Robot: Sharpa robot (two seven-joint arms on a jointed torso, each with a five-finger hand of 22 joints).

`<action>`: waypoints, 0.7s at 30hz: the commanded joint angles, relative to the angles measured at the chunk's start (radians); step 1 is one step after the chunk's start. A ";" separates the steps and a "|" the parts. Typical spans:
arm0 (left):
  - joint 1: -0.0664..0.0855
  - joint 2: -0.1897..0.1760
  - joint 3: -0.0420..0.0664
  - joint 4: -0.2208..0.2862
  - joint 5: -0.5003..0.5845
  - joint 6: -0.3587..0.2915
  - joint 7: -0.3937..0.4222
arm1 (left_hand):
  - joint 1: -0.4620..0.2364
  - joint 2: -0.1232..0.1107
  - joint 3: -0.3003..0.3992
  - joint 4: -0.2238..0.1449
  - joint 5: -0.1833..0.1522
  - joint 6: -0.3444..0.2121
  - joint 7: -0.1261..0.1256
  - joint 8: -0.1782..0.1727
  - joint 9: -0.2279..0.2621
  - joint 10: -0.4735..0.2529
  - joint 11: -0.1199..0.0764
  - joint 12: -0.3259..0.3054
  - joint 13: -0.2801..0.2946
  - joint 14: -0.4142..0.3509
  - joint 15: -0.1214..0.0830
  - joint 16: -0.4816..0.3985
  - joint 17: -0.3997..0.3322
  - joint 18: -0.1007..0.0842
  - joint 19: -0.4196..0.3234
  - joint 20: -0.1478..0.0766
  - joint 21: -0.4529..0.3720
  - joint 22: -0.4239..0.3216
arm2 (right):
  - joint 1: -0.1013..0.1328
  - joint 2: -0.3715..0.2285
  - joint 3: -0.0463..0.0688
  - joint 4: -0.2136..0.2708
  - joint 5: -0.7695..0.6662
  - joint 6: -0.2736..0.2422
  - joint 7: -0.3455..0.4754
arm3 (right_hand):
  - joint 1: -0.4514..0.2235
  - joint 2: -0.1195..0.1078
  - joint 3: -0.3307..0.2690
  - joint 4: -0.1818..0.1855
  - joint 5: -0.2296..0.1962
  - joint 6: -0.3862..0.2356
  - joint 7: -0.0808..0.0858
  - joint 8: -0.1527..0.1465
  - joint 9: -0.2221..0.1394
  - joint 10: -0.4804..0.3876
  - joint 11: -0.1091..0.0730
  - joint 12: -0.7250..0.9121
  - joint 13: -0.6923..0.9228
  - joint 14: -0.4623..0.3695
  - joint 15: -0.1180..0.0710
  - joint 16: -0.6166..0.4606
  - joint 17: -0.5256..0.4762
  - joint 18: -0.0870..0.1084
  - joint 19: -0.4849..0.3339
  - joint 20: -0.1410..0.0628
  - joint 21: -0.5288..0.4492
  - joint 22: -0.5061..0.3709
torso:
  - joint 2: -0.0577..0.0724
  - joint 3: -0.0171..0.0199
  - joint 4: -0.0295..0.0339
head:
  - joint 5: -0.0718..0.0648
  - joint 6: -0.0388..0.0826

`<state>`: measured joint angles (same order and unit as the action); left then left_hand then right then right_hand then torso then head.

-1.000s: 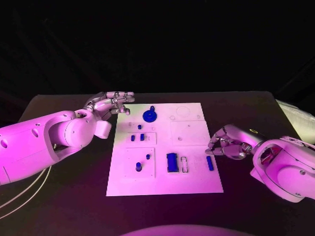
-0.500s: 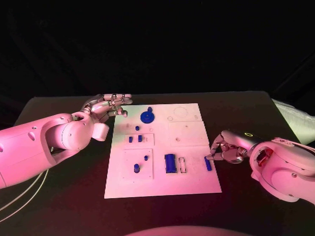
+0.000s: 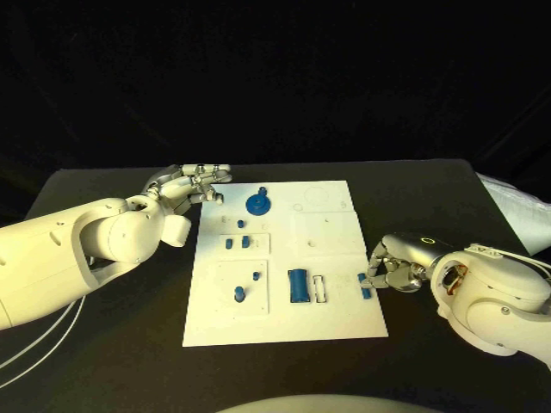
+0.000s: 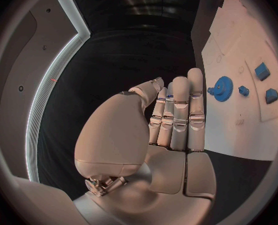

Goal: Assemble the parts on the task board

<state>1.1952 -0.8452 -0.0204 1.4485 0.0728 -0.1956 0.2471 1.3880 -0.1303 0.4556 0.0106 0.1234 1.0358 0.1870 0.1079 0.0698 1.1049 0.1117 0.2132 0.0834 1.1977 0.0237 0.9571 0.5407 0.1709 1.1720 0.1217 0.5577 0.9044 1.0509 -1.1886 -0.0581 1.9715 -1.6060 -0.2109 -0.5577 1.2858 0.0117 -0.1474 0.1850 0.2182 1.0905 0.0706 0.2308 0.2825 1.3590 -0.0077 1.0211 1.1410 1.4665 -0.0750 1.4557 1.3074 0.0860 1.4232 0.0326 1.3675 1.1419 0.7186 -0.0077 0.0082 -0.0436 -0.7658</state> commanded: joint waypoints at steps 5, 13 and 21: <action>0.000 0.001 0.001 0.001 0.003 0.019 0.004 | -0.001 0.008 -0.005 0.001 -0.004 -0.008 -0.001 0.006 -0.001 -0.007 0.000 0.005 0.002 -0.008 0.000 -0.004 -0.001 0.011 -0.004 0.001 -0.005 -0.001 | -0.014 0.021 0.000 -0.009 -0.048 0.042 -0.019 | 0.004 -0.001 0.003 -0.001 -0.006 0.011 -0.001 -0.004 -0.001 0.004 0.000 0.000 0.001 0.068 -0.001 0.005 0.068 -0.007 0.007 -0.002 0.003 0.002 | 0.000 0.0007 0.0007 | 0.003 -0.003; 0.000 0.000 0.001 0.001 0.003 0.020 0.004 | -0.001 0.008 -0.005 0.001 -0.004 -0.008 -0.001 0.006 -0.001 -0.007 0.000 0.005 0.002 -0.008 0.000 -0.004 -0.001 0.011 -0.004 0.001 -0.005 -0.001 | -0.028 0.047 0.000 -0.022 -0.114 0.070 -0.021 | 0.060 0.004 0.025 -0.030 -0.013 0.017 -0.004 -0.010 -0.002 0.003 -0.004 -0.001 0.005 0.069 -0.005 0.006 0.071 -0.008 0.008 -0.004 0.004 0.005 | 0.000 -0.0004 0.0014 | 0.004 -0.006; 0.000 0.000 0.000 0.000 0.003 0.020 0.003 | -0.001 0.008 -0.005 0.001 -0.004 -0.008 -0.001 0.006 -0.001 -0.007 0.000 0.005 0.002 -0.008 0.000 -0.004 -0.001 0.011 -0.004 0.001 -0.005 -0.001 | -0.034 0.063 0.000 -0.029 -0.161 0.139 -0.022 | 0.138 0.019 0.086 -0.077 -0.077 0.025 -0.007 -0.021 -0.006 -0.002 -0.008 -0.010 0.005 0.069 -0.008 0.008 0.076 -0.009 0.009 -0.008 0.006 0.011 | -0.001 -0.0008 0.0011 | 0.005 -0.007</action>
<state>1.1950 -0.8460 -0.0204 1.4479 0.0728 -0.1948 0.2461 1.3880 -0.1303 0.4556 0.0106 0.1234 1.0358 0.1870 0.1079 0.0698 1.1061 0.1106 0.2131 0.0834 1.1977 0.0237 0.9571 0.5408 0.1709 1.1720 0.1217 0.5577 0.9045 1.0252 -1.1279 -0.0523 1.9509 -1.7141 -0.1542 -0.5668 1.4052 0.0231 -0.0686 0.1101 0.1483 1.1072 0.0615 0.2124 0.2778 1.3579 -0.0084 1.0143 1.1478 1.4665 -0.0749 1.4590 1.3073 0.0843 1.4271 0.0287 1.3675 1.1514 0.7186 -0.0082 0.0100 -0.0387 -0.7728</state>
